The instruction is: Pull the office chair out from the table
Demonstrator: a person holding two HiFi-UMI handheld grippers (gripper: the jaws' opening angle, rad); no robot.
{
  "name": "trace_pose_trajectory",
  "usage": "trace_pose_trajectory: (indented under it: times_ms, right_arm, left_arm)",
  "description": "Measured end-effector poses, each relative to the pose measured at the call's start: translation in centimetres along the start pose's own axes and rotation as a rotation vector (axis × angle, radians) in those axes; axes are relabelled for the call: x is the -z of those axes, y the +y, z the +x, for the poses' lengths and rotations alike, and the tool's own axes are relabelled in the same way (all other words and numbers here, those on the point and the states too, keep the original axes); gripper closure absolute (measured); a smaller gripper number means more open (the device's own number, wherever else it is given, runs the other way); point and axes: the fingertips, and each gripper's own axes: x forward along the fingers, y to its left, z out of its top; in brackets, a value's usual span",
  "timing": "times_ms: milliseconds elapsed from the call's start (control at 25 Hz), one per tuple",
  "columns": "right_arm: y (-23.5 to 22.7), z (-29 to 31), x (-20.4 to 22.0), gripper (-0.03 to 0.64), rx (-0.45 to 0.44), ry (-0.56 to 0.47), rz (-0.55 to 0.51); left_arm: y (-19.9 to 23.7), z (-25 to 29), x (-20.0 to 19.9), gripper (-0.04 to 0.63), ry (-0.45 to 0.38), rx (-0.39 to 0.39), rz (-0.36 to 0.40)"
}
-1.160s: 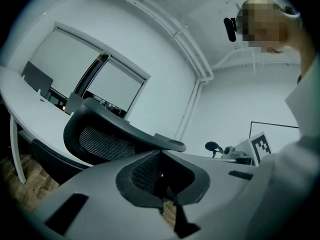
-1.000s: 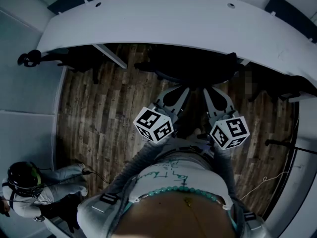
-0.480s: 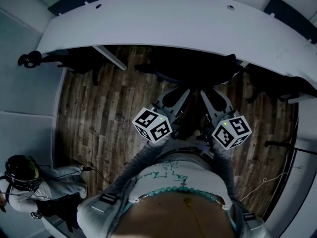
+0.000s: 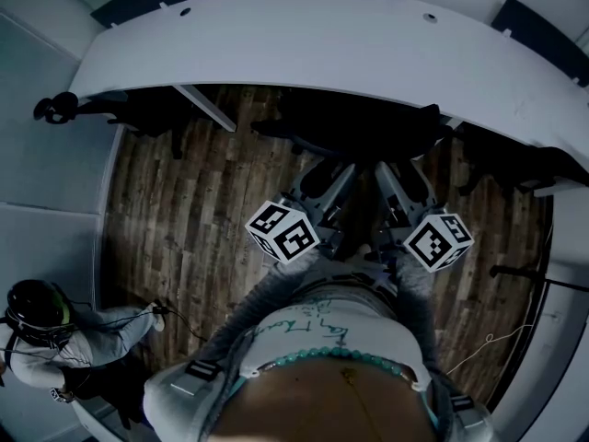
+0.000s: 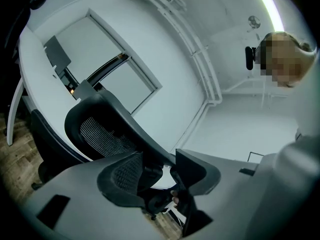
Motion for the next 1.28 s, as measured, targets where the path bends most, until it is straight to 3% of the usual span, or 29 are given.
trace_pose_trajectory:
  times_ms: [200, 560, 920, 1280]
  right_arm:
    - [-0.2, 0.8, 0.4, 0.356, 0.004, 0.019, 0.022]
    - [-0.9, 2.6, -0.4, 0.356, 0.015, 0.020, 0.078]
    - [-1.3, 4.8, -1.2, 0.354, 0.017, 0.033, 0.106]
    - [-1.4, 6.3, -1.5, 0.351, -0.012, 0.063, 0.091]
  left_arm:
    - [0.1, 0.1, 0.1, 0.377, -0.035, -0.003, -0.121]
    - [1.7, 1.7, -1.9, 0.345, -0.086, -0.049, -0.205]
    - [2.5, 4.1, -3.3, 0.344, -0.105, -0.025, -0.188]
    - [2.9, 5.3, -2.8, 0.345, -0.059, -0.006, -0.190]
